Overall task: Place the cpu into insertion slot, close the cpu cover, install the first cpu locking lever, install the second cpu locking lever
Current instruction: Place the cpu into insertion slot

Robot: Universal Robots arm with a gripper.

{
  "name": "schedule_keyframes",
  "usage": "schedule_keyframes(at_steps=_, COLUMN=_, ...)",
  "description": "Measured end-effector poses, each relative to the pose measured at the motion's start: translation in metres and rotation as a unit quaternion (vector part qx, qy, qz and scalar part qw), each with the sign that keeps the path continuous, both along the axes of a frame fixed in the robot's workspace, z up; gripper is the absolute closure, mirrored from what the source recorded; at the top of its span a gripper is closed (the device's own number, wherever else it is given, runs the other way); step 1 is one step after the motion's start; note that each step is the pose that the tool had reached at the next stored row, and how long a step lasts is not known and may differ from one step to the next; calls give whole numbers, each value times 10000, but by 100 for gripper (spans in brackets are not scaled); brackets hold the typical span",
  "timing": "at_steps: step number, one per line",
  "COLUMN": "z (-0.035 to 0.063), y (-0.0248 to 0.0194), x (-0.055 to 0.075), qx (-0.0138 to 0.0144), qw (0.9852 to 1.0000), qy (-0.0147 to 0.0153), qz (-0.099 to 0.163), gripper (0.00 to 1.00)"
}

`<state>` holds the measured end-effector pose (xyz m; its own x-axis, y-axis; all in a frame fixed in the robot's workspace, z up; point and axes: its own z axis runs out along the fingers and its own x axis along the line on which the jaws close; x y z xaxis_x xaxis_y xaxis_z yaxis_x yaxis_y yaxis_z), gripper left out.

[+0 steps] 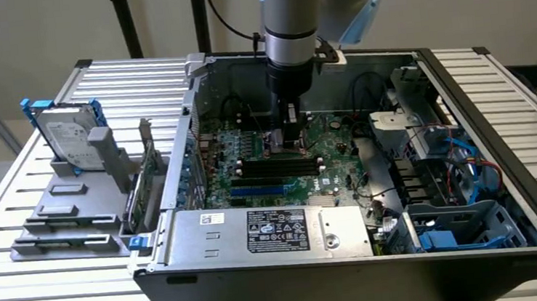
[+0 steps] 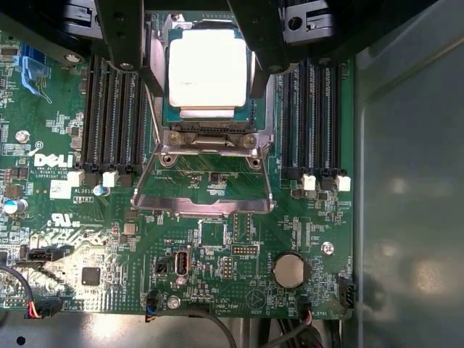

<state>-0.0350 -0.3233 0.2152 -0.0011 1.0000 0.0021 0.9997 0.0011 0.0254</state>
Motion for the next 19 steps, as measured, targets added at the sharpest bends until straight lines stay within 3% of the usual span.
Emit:
schedule_keyframes(at_steps=8, z=-104, y=0, x=-7, qx=-42, qw=9999, qy=10, qz=-111, gripper=45)
schedule_keyframes(at_steps=12, z=-125, y=5, x=-9, qx=-47, qw=9998, qy=29, qz=-186, gripper=45)
schedule_keyframes(at_steps=19, z=-144, y=41, x=-10, qx=-47, qw=9998, qy=31, qz=-196, gripper=45)
